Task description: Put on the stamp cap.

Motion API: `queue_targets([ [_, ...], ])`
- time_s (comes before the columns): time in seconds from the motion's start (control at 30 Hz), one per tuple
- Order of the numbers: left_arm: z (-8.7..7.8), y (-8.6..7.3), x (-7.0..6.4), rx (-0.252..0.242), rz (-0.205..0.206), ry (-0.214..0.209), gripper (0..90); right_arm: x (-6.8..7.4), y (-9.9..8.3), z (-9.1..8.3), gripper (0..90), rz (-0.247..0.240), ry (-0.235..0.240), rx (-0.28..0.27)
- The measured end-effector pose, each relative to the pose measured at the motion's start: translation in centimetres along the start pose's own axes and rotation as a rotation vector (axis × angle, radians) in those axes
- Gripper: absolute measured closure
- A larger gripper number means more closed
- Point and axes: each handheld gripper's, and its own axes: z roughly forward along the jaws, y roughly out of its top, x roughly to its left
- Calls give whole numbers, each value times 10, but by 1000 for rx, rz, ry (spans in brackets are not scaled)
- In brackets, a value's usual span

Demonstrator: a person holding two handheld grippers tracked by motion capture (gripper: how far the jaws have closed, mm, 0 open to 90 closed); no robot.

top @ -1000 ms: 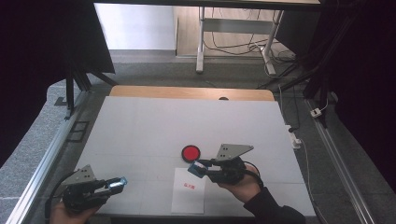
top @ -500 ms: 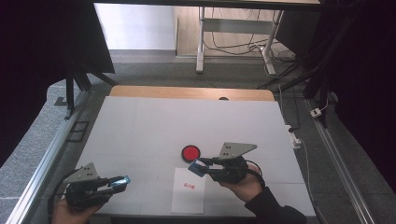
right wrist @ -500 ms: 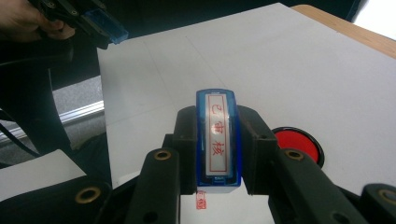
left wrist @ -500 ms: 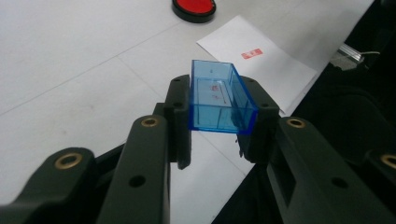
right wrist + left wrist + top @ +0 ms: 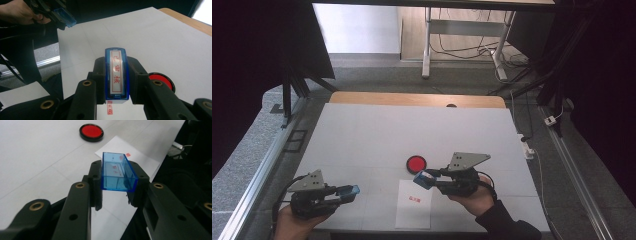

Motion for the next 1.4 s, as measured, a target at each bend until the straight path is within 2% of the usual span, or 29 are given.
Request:
queue_targets([
  [0.17, 11, 10, 2, -3, 31, -49, 677, -1, 2, -2, 712, 2, 3, -6],
  [0.47, 31, 26, 7, -10, 62, -144, 678, -2, 4, -3, 712, -1, 21, -24],
  [0.87, 61, 47, 6, 0, 126, -265, 679, -2, 7, -2, 712, 4, 55, -33],
  [1.4, 92, 64, -1, 25, 218, -364, 680, 1, 11, -1, 713, -8, 104, -60],
])
